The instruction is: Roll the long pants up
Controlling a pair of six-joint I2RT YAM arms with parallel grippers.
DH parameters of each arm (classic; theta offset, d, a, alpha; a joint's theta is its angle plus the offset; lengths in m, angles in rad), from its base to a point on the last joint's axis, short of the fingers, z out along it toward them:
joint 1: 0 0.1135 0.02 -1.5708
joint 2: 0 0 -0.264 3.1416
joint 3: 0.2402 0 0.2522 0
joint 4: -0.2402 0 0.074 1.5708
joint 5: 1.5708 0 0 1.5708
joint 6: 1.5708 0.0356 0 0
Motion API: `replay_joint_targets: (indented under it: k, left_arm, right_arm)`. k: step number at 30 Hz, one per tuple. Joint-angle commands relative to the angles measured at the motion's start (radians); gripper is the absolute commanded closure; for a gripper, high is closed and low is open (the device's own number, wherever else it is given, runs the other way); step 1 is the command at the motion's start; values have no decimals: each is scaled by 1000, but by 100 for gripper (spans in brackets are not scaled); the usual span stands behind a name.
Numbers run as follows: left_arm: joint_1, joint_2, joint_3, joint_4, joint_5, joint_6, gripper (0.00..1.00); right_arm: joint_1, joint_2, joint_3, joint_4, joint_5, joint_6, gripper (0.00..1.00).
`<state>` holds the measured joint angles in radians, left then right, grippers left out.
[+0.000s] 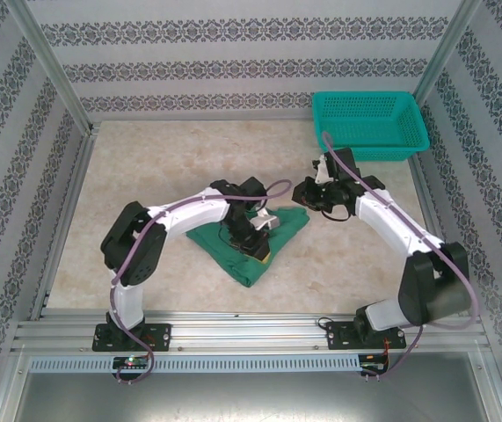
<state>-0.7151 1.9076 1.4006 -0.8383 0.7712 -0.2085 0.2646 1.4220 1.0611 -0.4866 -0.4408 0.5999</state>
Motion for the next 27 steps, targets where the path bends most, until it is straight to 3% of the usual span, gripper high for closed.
replay_joint_targets:
  k: [1,7,10,16,22,25,27]
  left_arm:
    - [42,-91,-96,249,207,-189,100]
    - [64,-176,-229,435,223,-365,100]
    - [94,-204,-260,412,244,-371,100]
    - [179,-177,-295,317,256,-308,100]
    - [205,-93,-448,536,294,-457,100]
    - [224,-105,-503,585,227,-502,100]
    - [242,-98,-544,651,245,-548,100]
  right_arm:
    - [3,-42,-17,-42,5,-18,82]
    - [9,-46,-24,-57,-70,-20,82]
    - [18,-33,-30,-50,-118,-18,79]
    - [89,-4,-32,-69,-136,-37,50]
    - [155,41,-15,-97,-129,-49,29]
    - [182,73,-3,-113,-108,-61,26]
    - [200,100,11,-129,-86,-72,24]
